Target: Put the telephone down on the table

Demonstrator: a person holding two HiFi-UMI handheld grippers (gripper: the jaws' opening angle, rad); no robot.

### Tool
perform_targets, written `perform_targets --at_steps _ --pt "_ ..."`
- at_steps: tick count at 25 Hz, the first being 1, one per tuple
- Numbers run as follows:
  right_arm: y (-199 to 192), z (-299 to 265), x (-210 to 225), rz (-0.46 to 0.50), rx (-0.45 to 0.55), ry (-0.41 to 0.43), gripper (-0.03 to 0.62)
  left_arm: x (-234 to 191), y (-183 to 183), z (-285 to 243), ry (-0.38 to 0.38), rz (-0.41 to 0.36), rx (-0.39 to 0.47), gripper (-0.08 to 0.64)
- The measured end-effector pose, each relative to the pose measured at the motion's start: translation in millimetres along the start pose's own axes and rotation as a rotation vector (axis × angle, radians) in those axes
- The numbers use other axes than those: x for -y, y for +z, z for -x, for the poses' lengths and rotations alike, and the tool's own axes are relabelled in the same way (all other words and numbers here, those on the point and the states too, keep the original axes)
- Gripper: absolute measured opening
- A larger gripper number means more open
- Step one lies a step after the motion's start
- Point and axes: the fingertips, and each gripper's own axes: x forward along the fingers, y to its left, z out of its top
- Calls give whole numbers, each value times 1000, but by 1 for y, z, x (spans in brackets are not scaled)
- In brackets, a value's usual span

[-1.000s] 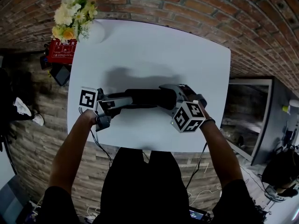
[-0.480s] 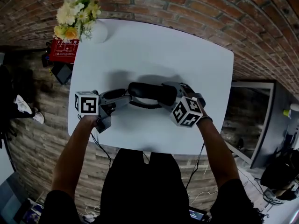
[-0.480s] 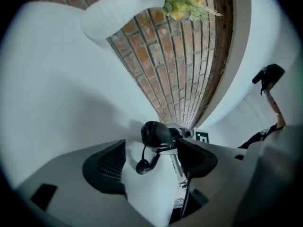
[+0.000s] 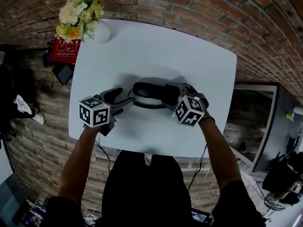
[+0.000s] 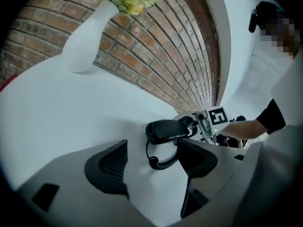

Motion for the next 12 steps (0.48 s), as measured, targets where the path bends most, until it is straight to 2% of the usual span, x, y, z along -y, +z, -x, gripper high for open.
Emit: perform_targets --at_steps 6,12 --pt "-2 -3 -1 3 -9 25 295 -1 -10 -1 77 -91 -37 334" --pt "-3 -4 -1 -15 -14 48 295 1 -18 -3 91 -92 -46 334"
